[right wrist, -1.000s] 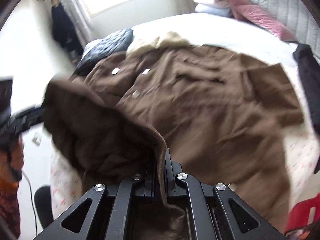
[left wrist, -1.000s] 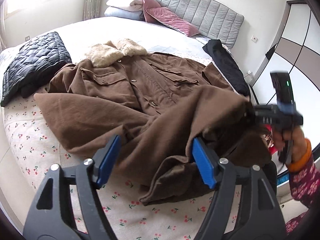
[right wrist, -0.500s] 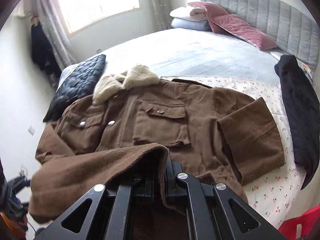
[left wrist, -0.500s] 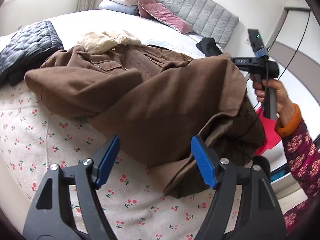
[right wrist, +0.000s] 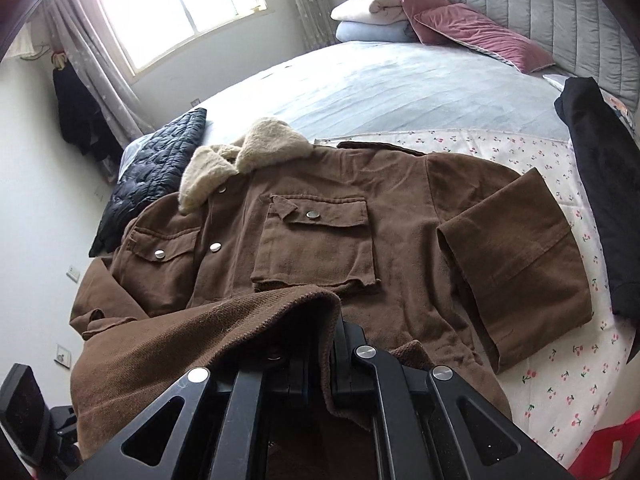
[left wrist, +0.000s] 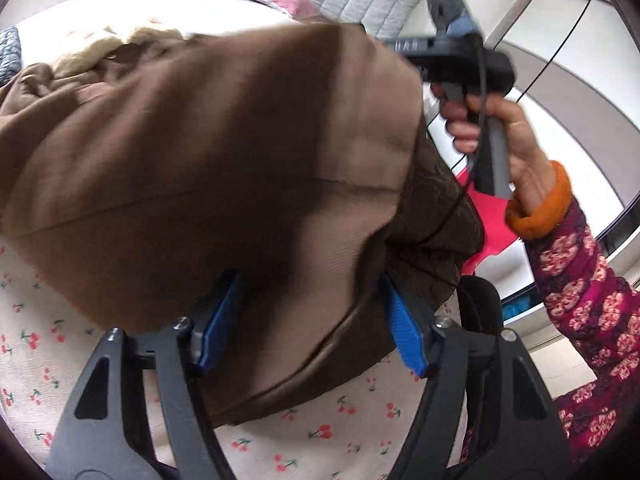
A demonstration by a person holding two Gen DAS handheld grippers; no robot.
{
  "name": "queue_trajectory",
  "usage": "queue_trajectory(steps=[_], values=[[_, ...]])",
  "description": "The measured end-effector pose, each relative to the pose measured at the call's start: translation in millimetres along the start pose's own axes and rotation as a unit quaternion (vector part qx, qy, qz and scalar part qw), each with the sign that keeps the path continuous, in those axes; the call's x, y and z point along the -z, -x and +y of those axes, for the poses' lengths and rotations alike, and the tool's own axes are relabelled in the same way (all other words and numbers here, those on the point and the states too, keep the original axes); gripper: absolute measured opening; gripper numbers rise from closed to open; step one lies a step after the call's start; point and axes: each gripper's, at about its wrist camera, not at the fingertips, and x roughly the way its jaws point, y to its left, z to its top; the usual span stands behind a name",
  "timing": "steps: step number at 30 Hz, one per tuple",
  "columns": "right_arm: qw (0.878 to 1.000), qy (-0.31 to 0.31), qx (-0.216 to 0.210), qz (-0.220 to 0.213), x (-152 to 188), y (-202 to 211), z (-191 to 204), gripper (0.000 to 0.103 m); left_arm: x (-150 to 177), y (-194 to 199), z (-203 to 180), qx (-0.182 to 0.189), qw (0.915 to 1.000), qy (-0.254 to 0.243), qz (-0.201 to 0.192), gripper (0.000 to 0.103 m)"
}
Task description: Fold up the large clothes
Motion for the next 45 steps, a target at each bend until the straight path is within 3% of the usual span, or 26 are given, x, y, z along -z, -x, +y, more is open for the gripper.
queue_trajectory(steps=[3, 4, 5, 6, 8, 12, 14, 17, 19, 21, 23, 25, 26, 27, 28, 31, 33, 34, 35, 37, 39, 42, 45], values=[[1.000, 0.014, -0.002, -0.009, 1.7, 12.9, 7.8, 0.006, -3.2, -5.7, -18.8, -0.031, 0.9991, -0.028, -0.002, 0.065], [1.000, 0.018, -0.001, -0.011, 2.6, 16.2, 9.9, 0.006, -4.5, -6.0, -21.4, -0.052, 0.9981, -0.032, -0.005, 0.044], [1.000, 0.021, 0.001, -0.012, 3.7, 19.6, 11.5, 0.006, -6.6, -5.5, -20.1, -0.088, 0.9959, -0.021, -0.005, 0.007], [1.000, 0.024, 0.002, -0.014, 4.6, 22.7, 13.0, 0.006, -8.5, -3.1, -14.7, -0.117, 0.9932, 0.004, -0.001, 0.005], [0.999, 0.029, -0.003, -0.018, 6.3, 32.5, 16.4, 0.006, -13.8, 12.8, -4.4, -0.114, 0.9916, 0.057, -0.018, 0.004], [0.998, 0.053, -0.016, -0.043, 6.7, 63.5, 35.1, 0.006, -14.5, 95.2, -36.3, -0.105, 0.9828, 0.092, -0.121, 0.004], [0.996, 0.065, -0.020, -0.065, 6.6, 85.2, 48.4, 0.006, -7.6, 135.5, -54.9, -0.135, 0.9709, 0.104, -0.169, 0.003], [0.989, 0.089, -0.046, -0.109, 10.8, 127.9, 71.0, 0.006, 33.1, 188.4, -59.4, -0.125, 0.9501, 0.173, -0.227, 0.003], [0.983, 0.112, -0.085, -0.121, 20.8, 151.5, 87.5, 0.006, 64.1, 199.6, -53.8, -0.139, 0.9402, 0.200, -0.238, 0.004], [0.975, 0.147, -0.122, -0.112, 39.5, 163.9, 110.1, 0.006, 110.6, 189.5, -31.7, -0.146, 0.9273, 0.265, -0.220, 0.004], [0.967, 0.189, -0.162, -0.061, 71.5, 158.7, 136.6, 0.009, 159.0, 174.1, -0.9, -0.136, 0.9053, 0.352, -0.196, 0.004], [0.955, 0.225, -0.192, 0.008, 106.7, 143.3, 154.8, 0.011, 214.1, 151.1, 31.8, -0.133, 0.8731, 0.440, -0.162, 0.004], [0.947, 0.239, -0.209, 0.051, 125.9, 132.8, 160.0, 0.016, 233.9, 141.1, 39.0, -0.127, 0.8647, 0.465, -0.142, 0.004], [0.939, 0.248, -0.220, 0.092, 145.7, 122.7, 162.8, 0.019, 245.5, 134.5, 42.0, -0.118, 0.8620, 0.476, -0.127, 0.005], [0.936, 0.251, -0.219, 0.111, 156.7, 118.1, 161.3, 0.021, 252.4, 132.0, 41.3, -0.113, 0.8631, 0.478, -0.118, 0.005], [0.935, 0.247, -0.212, 0.139, 179.6, 117.2, 135.7, 0.027, 243.8, 148.9, 23.8, -0.143, 0.8945, 0.415, -0.087, 0.008], [0.943, 0.216, -0.217, 0.131, 179.0, 126.8, 102.1, 0.045, 232.3, 169.7, 14.5, -0.202, 0.9050, 0.366, -0.078, 0.031], [0.950, 0.193, -0.217, 0.119, 174.3, 132.5, 83.1, 0.056, 228.3, 181.7, 15.1, -0.219, 0.9081, 0.347, -0.082, 0.058], [0.957, 0.166, -0.214, 0.103, 170.2, 138.5, 62.3, 0.061, 227.0, 187.4, 14.0, -0.231, 0.9101, 0.332, -0.091, 0.075], [0.971, 0.110, -0.200, 0.072, 159.7, 148.0, 19.2, 0.066, 219.2, 198.6, 13.2, -0.236, 0.9125, 0.311, -0.124, 0.079], [0.984, 0.055, -0.164, 0.039, 152.9, 150.9, -26.7, 0.071, 206.0, 197.9, 18.2, -0.210, 0.9237, 0.293, -0.130, 0.081], [0.994, -0.024, -0.102, 0.033, 154.7, 133.9, -97.7, 0.074, 187.7, 176.0, 34.7, -0.186, 0.9380, 0.271, -0.110, 0.082], [0.993, -0.075, -0.073, 0.051, 167.0, 104.3, -149.2, 0.074, 173.0, 148.0, 55.0, -0.162, 0.9482, 0.262, -0.076, 0.082]])
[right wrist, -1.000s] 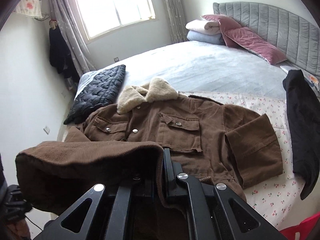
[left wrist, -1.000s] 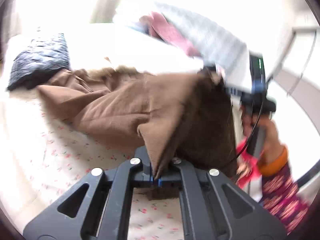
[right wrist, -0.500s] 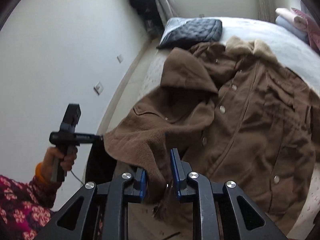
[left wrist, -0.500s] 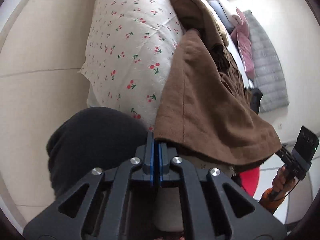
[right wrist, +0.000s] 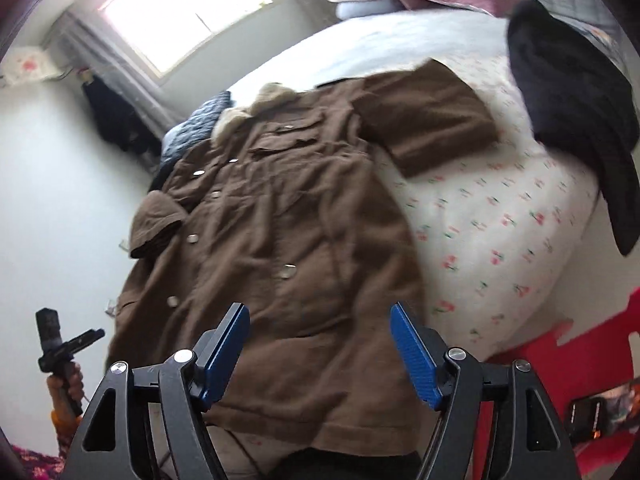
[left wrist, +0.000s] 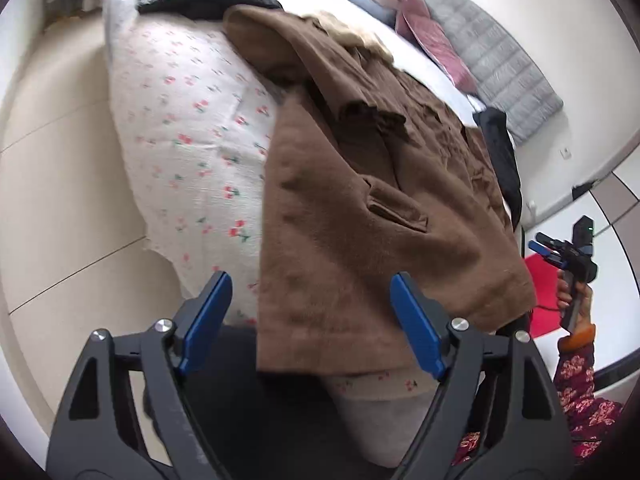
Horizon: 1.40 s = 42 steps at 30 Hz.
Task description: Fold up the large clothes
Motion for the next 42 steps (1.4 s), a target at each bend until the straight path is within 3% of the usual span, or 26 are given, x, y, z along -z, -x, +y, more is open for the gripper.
queue_trajectory(steps=[4, 6, 9, 10, 12, 13, 15, 18, 20, 22, 25, 27, 28, 30, 31, 32, 34, 36, 38, 42], values=[[0.998, -0.043, -0.016, 0.040, 14.8, -46.3, -40.3, 0.074, -5.0, -41.7, -2.2, 0.018, 0.9976, 0.006, 0.066, 0.082], [0.996, -0.044, -0.055, 0.061, 25.2, -67.2, -35.3, 0.062, -0.3, -54.1, -0.8, 0.026, 0.9955, 0.022, 0.089, 0.081], [0.990, -0.021, -0.118, 0.075, 39.6, -79.0, -7.1, 0.060, 11.8, -50.9, -10.5, 0.023, 0.9954, -0.008, 0.093, 0.075], [0.986, -0.026, -0.141, 0.085, 43.8, -81.8, -1.3, 0.056, 15.4, -49.2, -12.2, 0.028, 0.9950, -0.013, 0.095, 0.067], [0.984, -0.022, -0.153, 0.094, 48.5, -87.8, 9.6, 0.037, 22.7, -41.6, -13.4, 0.037, 0.9950, -0.012, 0.092, 0.043], [0.982, -0.029, -0.158, 0.096, 49.1, -91.5, 15.8, 0.017, 23.6, -39.9, -14.2, 0.046, 0.9949, -0.008, 0.090, 0.024], [0.987, -0.014, -0.141, 0.074, 44.2, -82.7, 36.7, 0.013, 20.2, -24.1, -20.4, 0.059, 0.9958, 0.013, 0.069, 0.019], [0.991, 0.018, -0.130, -0.016, 27.0, -29.3, 69.2, 0.010, 9.7, 32.0, -28.0, 0.096, 0.9951, 0.024, -0.005, 0.015], [0.990, 0.021, -0.113, -0.086, 8.7, 21.7, 72.4, 0.009, 2.4, 70.5, -27.2, 0.111, 0.9918, 0.034, -0.053, 0.014], [0.990, 0.011, -0.087, -0.111, -5.3, 49.8, 63.8, 0.009, 1.9, 90.6, -19.0, 0.106, 0.9910, 0.049, -0.065, 0.014], [0.993, -0.013, -0.030, -0.115, -14.4, 56.2, 37.5, 0.008, 12.0, 74.5, -4.3, 0.037, 0.9978, 0.051, -0.023, 0.017], [0.997, -0.042, -0.018, -0.055, -11.2, 29.5, 7.2, 0.010, 29.1, 34.9, 8.8, 0.022, 0.9961, 0.048, 0.071, 0.021], [0.999, -0.046, 0.008, -0.026, -6.1, 15.2, 0.4, 0.014, 37.4, 19.4, 12.4, -0.010, 0.9938, 0.048, 0.100, 0.025], [0.990, -0.061, 0.108, 0.063, 10.9, -25.1, -19.5, 0.023, 42.5, 13.7, 9.0, -0.023, 0.9951, 0.020, 0.094, 0.029], [0.985, -0.072, 0.135, 0.078, 21.8, -24.8, -33.5, 0.023, 40.7, 19.2, 6.6, -0.032, 0.9949, 0.014, 0.095, 0.037], [0.983, -0.085, 0.141, 0.080, 24.8, -21.4, -45.8, 0.023, 34.4, 25.5, 2.6, -0.052, 0.9948, 0.010, 0.087, 0.054], [0.986, -0.116, 0.108, 0.054, 24.3, -9.3, -55.0, 0.031, 20.7, 43.3, -4.9, -0.106, 0.9938, -0.020, 0.028, 0.071], [0.988, -0.122, 0.090, 0.013, 12.7, 7.9, -48.8, 0.049, 8.2, 53.8, -18.9, -0.137, 0.9883, -0.063, -0.022, 0.077], [0.990, -0.107, 0.095, -0.009, 2.0, 16.7, -38.1, 0.060, -6.0, 51.6, -29.4, -0.154, 0.9831, -0.092, -0.036, 0.083], [0.994, -0.065, 0.089, -0.024, -18.7, 30.1, -15.7, 0.063, -42.8, 28.1, -44.7, -0.139, 0.9817, -0.124, -0.039, 0.087]])
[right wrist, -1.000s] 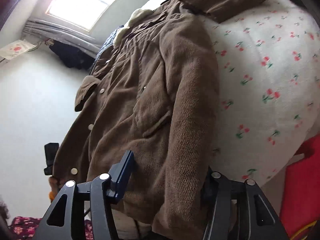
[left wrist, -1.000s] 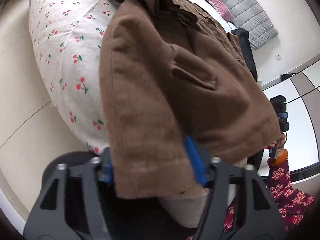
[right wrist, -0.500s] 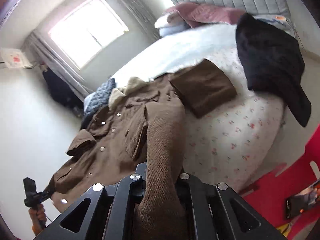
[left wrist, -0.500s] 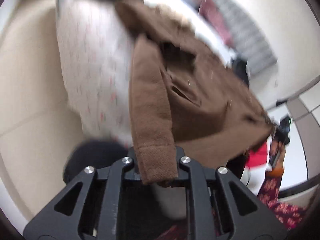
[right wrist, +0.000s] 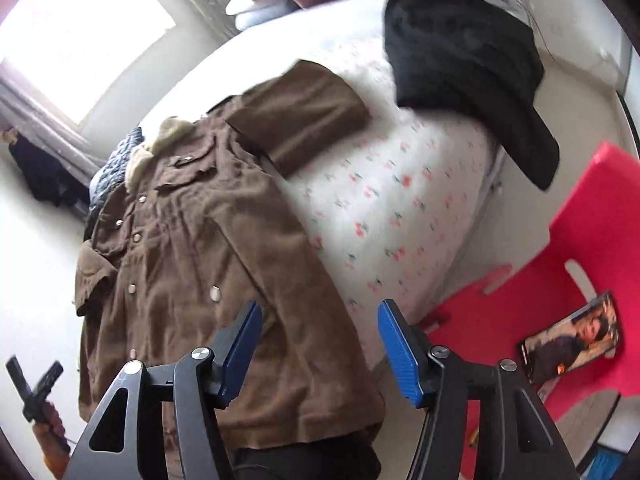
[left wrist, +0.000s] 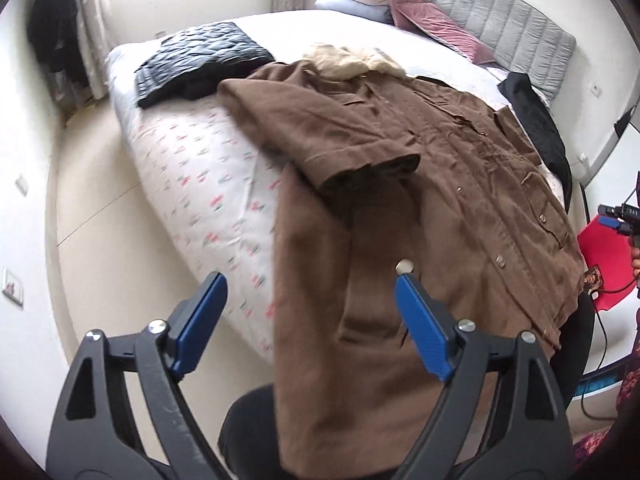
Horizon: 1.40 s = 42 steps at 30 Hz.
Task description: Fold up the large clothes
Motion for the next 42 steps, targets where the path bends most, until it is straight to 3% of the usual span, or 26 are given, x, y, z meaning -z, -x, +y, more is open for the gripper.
queue_trajectory(steps=[6, 11, 16, 22, 25, 26, 27, 29, 31, 34, 37, 39, 42], values=[[0.997, 0.071, 0.027, -0.011, -35.6, -9.0, 41.6, 0.069, -35.1, -42.5, -18.4, 0.010, 0.9994, 0.013, 0.032, 0.087], [0.992, 0.113, 0.053, -0.004, -86.9, -62.0, 80.4, 0.069, -52.3, -54.1, -49.6, 0.000, 0.9990, -0.037, 0.024, 0.087], [0.993, 0.104, 0.057, 0.010, -139.2, -130.0, 99.4, 0.069, -67.6, -66.5, -61.9, -0.010, 0.9971, -0.071, 0.026, 0.087], [0.994, 0.079, 0.071, 0.021, -180.4, -208.3, 107.9, 0.069, -82.5, -94.8, -50.1, -0.019, 0.9979, -0.048, 0.039, 0.087], [0.994, 0.055, 0.089, -0.009, -193.6, -220.9, 99.4, 0.065, -85.7, -106.9, -42.7, -0.024, 0.9980, -0.035, 0.046, 0.087], [0.994, 0.048, 0.096, -0.021, -197.5, -218.6, 95.1, 0.044, -86.3, -109.8, -40.5, -0.023, 0.9980, -0.031, 0.049, 0.087], [0.995, 0.046, 0.088, -0.025, -201.9, -214.2, 89.9, 0.031, -86.6, -112.3, -38.3, -0.022, 0.9981, -0.028, 0.050, 0.087], [0.997, 0.039, 0.056, -0.030, -207.3, -202.1, 81.5, 0.016, -86.7, -115.1, -35.2, -0.017, 0.9981, -0.026, 0.052, 0.087], [0.991, 0.071, 0.099, -0.056, -212.2, -180.3, 80.3, 0.006, -86.9, -116.5, -33.2, -0.016, 0.9981, -0.027, 0.054, 0.087], [0.977, 0.102, 0.161, -0.094, -227.1, -139.5, 71.6, 0.006, -88.4, -116.6, -29.3, -0.018, 0.9981, -0.024, 0.053, 0.087], [0.964, 0.087, 0.220, -0.124, -251.3, -96.6, 46.5, 0.006, -89.9, -114.7, -22.8, -0.023, 0.9983, -0.017, 0.051, 0.087], [0.942, 0.077, 0.290, -0.150, -269.7, -67.9, 25.3, 0.006, -89.9, -111.9, -17.1, -0.024, 0.9984, -0.008, 0.050, 0.087], [0.917, 0.054, 0.361, -0.164, -284.7, -40.9, -3.6, 0.008, -88.7, -107.5, -8.5, -0.029, 0.9984, 0.002, 0.049, 0.087]])
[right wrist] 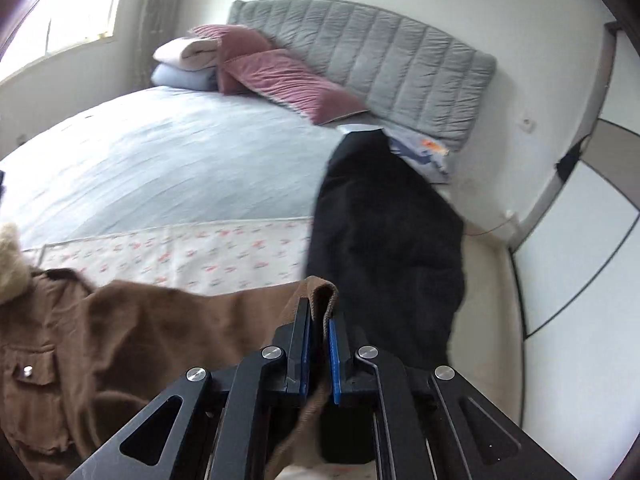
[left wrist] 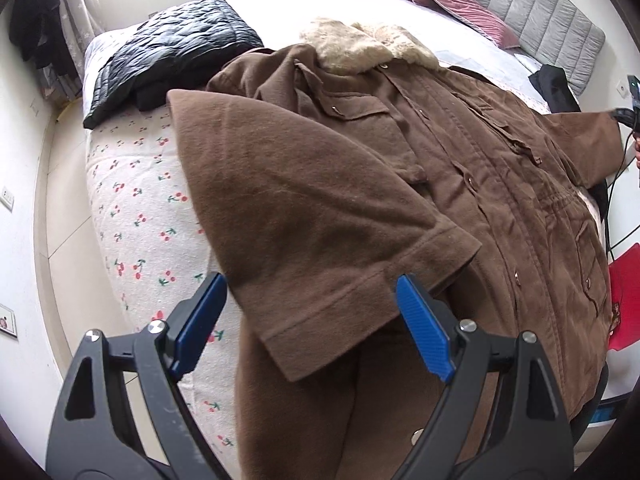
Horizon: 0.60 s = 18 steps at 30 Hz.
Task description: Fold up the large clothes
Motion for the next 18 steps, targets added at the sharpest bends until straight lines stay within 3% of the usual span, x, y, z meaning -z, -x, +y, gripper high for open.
queue_trajectory(steps=[3, 5, 7, 15, 16, 17, 18], values=[[0.999, -0.036, 0.040, 0.000, -2.5, 2.1, -35.1, 0.020, 1.2, 3.0, 9.8, -0.001, 0.9999, 0.011, 0.000, 0.087], [0.998, -0.058, 0.018, -0.001, 2.6, 9.1, -45.2, 0.042, 1.6, 4.3, 16.3, 0.001, 0.9998, 0.018, 0.000, 0.087], [0.998, -0.060, -0.020, 0.001, 12.5, 15.8, -39.4, 0.059, 1.1, 4.6, 23.9, 0.007, 0.9995, 0.031, 0.000, 0.087], [0.987, 0.005, -0.157, 0.036, 48.2, 30.9, 39.4, 0.060, -6.5, -19.2, 50.8, 0.093, 0.9892, 0.113, 0.012, 0.084], [0.984, 0.014, -0.174, 0.042, 54.3, 34.8, 51.8, 0.060, -7.3, -21.6, 51.6, 0.098, 0.9877, 0.121, 0.012, 0.066], [0.981, 0.020, -0.187, 0.047, 60.7, 39.1, 60.5, 0.060, -8.1, -22.8, 51.8, 0.104, 0.9861, 0.129, 0.009, 0.036], [0.977, 0.031, -0.202, 0.055, 66.5, 43.3, 74.0, 0.060, -10.7, -22.5, 51.4, 0.118, 0.9841, 0.133, 0.005, 0.024]])
